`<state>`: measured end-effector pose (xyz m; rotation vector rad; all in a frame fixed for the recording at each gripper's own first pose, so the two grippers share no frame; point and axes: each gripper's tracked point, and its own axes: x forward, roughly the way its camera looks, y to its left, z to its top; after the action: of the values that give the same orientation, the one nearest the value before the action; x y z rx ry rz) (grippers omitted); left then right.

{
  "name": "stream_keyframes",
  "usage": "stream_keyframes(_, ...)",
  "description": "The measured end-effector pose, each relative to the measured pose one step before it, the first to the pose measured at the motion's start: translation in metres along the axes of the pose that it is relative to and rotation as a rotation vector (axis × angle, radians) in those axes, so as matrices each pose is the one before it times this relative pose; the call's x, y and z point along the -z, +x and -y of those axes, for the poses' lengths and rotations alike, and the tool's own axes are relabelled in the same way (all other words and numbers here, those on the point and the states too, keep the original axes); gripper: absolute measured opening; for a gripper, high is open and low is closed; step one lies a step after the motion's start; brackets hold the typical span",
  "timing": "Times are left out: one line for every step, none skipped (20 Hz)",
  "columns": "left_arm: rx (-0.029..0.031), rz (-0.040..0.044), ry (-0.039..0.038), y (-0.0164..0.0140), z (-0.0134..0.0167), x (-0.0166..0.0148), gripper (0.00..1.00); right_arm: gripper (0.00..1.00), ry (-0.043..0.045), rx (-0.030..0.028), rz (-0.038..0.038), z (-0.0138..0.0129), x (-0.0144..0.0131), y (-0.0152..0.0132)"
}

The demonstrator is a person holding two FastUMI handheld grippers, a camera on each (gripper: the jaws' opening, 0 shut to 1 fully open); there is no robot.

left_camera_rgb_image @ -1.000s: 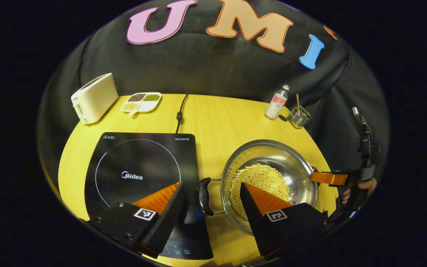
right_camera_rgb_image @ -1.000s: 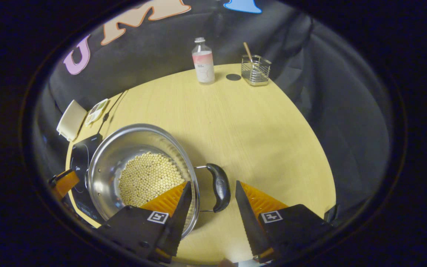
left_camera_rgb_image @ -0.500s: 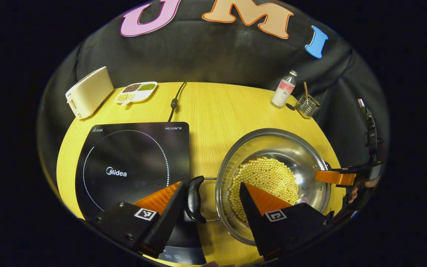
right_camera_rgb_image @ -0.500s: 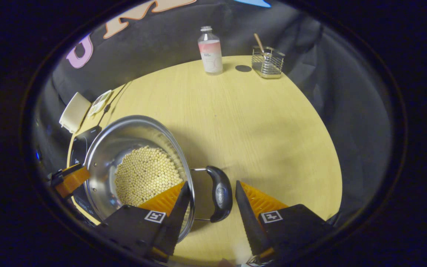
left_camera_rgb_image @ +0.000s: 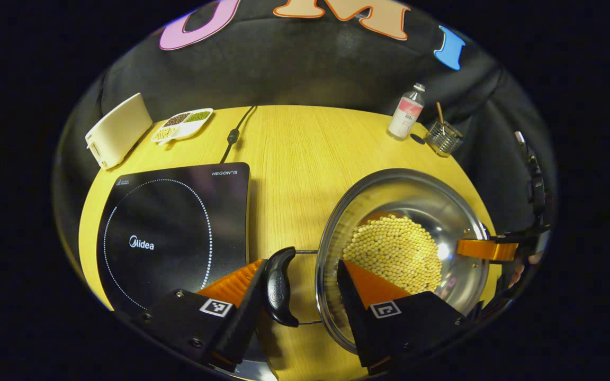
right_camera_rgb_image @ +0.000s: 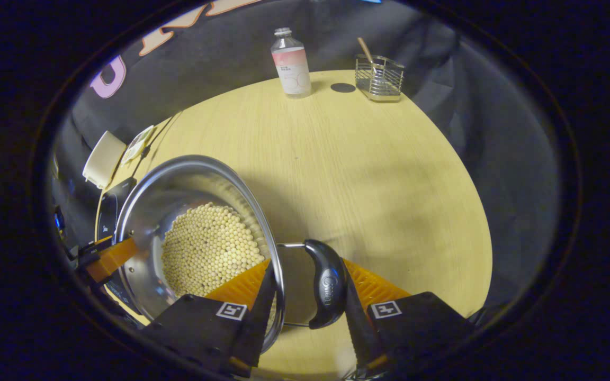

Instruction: First push the handle of the pot to place it horizontally, then grasp the pot with both hands and set it on the induction cooktop.

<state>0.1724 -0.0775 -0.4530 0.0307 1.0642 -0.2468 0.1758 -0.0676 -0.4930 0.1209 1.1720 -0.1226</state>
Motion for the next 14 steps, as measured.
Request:
stream_keyframes(-0.00862, -0.01249, 0.01101, 0.00276, -0.00215, 0.00342, 0.82, 0.65, -0.00082, -0.00033, -0.00054, 0.00133, -0.00175, -0.00257)
stream_keyframes(0.00178, 0.00227, 0.00491, -0.00213, 0.00001, -0.00128, 0.72, 0.61, -0.00065, 0.00397, 0.00173, 0.00188, -0.00028, 0.00130)
stream_keyframes(0.00310, 0.00448, 0.00227, 0.00417, 0.00090, -0.00130, 0.67, 0.61, 0.00070, 0.00740, -0.00022, 0.00032, -0.00041, -0.00077)
stream_keyframes(-0.00147, -0.00145, 0.00528, -0.00086, 0.00006, -0.00059, 0.67, 0.61, -0.00222, 0.01068, 0.00297, -0.00128, 0.00088, -0.00050)
stream_keyframes(-0.00374, 0.00211, 0.00239, 0.00009, -0.00055, 0.00036, 0.66, 0.61, -0.00577, 0.00807, 0.00265, -0.00061, -0.00059, -0.00103)
stream_keyframes(-0.00104, 0.00102, -0.00432, 0.00070, -0.00044, -0.00096, 0.66, 0.61, -0.00740, 0.00678, 0.00718, -0.00021, -0.00063, -0.00057)
stream_keyframes(-0.00035, 0.00214, -0.00928, 0.00008, 0.00011, 0.00151, 0.66, 0.61, -0.00210, 0.00488, 0.00701, 0.00031, -0.00200, -0.00116)
stream_keyframes(0.00183, 0.00968, -0.00398, 0.00101, 0.00030, -0.00125, 0.66, 0.61, -0.00041, 0.00252, 0.00573, 0.00059, -0.00059, 0.00111)
stream_keyframes(0.00375, 0.00755, 0.00980, 0.00089, 0.00083, -0.00126, 0.66, 0.61, 0.00188, 0.00033, 0.00321, 0.00058, -0.00026, -0.00178)
stream_keyframes(-0.00092, 0.00090, 0.00389, -0.00002, -0.00028, -0.00126, 0.66, 0.61, 0.00372, -0.00193, -0.00050, 0.00009, 0.00002, -0.00287)
stream_keyframes(-0.00042, 0.00344, -0.01322, -0.00155, -0.00002, 0.00066, 0.66, 0.61, 0.00542, -0.00114, -0.00613, 0.00147, -0.00074, -0.00325)
stream_keyframes(0.00114, -0.00168, -0.02155, -0.00322, 0.00101, 0.00090, 0.67, 0.61, 0.00892, 0.00188, 0.00099, 0.00243, -0.00232, -0.00008)
stream_keyframes(0.00434, 0.01107, -0.00428, -0.00319, 0.00160, -0.00286, 0.64, 0.61, 0.01250, -0.00377, 0.00949, 0.00054, -0.00386, -0.00251)
stream_keyframes(0.00523, 0.00438, -0.00362, -0.00466, 0.00081, -0.00278, 0.65, 0.60, 0.01252, -0.00082, 0.00794, 0.00168, -0.00237, -0.00277)
